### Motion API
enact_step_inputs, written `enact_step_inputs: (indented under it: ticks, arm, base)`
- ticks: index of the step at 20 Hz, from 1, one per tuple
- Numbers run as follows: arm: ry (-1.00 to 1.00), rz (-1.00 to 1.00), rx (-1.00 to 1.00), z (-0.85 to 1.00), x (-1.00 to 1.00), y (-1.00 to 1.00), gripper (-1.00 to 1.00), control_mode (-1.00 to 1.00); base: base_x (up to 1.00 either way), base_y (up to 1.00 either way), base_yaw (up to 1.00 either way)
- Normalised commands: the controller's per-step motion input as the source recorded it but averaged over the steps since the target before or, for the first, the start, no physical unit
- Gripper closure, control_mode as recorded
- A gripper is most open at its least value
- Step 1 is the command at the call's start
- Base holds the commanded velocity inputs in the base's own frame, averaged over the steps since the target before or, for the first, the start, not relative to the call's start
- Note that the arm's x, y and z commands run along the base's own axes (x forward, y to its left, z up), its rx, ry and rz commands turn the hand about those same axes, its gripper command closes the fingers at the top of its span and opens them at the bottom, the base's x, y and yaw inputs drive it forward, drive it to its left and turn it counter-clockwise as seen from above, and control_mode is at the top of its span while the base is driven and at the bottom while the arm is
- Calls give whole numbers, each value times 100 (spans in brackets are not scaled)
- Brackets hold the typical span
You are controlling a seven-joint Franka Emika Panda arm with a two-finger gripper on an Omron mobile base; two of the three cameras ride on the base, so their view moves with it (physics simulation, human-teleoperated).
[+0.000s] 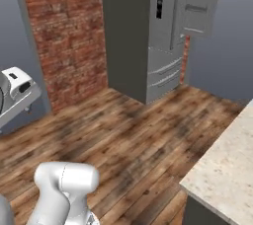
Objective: Open the fridge, grab two sodas, and place both sodas inside the bowl with ice on the dining counter.
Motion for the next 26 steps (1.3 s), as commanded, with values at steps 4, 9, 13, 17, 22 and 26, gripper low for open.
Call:
enact_step_inputs:
  ticks: [4,9,13,17,22,26]
  arm:
    - [0,0,0,0,0,0,-100,100]
    - [0,0,0,0,0,0,-100,100]
    - [0,0,0,0,0,0,-100,100]
    - [0,0,0,0,0,0,-100,100]
    - [0,0,0,0,0,0,-100,100]
    - [0,0,0,0,0,0,-100,100]
  base:
    - [73,35,-56]
    - [73,31,-59]
    - [88,2,-50]
    - [98,0,-41]
    - [100,0,-27]
    - [100,0,-4]
